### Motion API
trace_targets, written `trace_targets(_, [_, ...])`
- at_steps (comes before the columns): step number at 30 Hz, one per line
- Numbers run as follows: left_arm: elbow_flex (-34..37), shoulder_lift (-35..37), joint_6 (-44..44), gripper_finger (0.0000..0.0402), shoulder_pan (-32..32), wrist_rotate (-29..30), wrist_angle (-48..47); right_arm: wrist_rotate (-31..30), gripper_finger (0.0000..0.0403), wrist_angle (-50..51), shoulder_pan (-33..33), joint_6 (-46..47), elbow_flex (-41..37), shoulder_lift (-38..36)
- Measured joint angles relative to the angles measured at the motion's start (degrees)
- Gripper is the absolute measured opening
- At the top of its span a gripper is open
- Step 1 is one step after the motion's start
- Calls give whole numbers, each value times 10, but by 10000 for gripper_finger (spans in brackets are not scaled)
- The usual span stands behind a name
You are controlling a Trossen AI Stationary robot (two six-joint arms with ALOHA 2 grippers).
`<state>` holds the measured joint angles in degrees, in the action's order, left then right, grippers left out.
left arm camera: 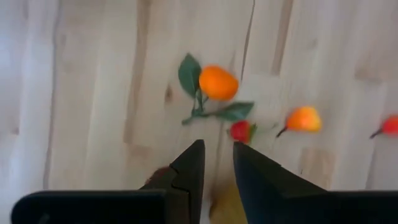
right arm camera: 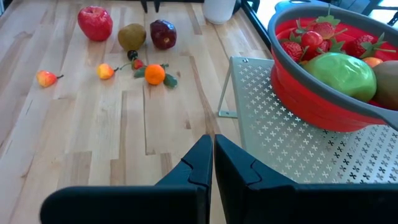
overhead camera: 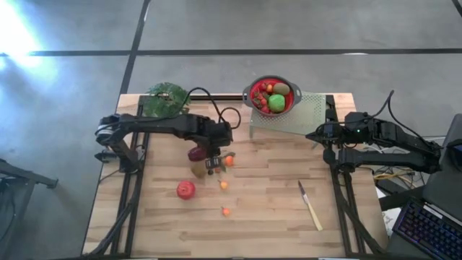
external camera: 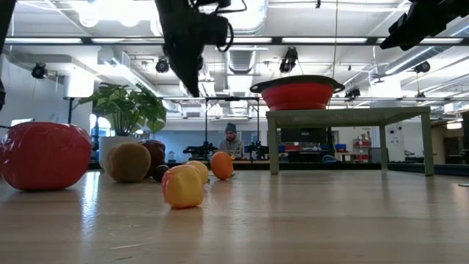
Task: Pick & Place Fruit
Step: Put the black cherry into the strainer bowl on the shelf
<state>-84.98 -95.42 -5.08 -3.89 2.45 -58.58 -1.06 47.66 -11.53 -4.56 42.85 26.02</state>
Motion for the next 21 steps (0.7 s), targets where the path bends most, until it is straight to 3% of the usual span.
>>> trace_targets(9, [96, 0, -9, 89, 4, -7, 30, 0, 13, 0, 0, 0, 0, 0])
trace_targets(21, [208, 0, 10, 75, 5, -43, 164, 0, 13, 0, 0, 0, 0, 0])
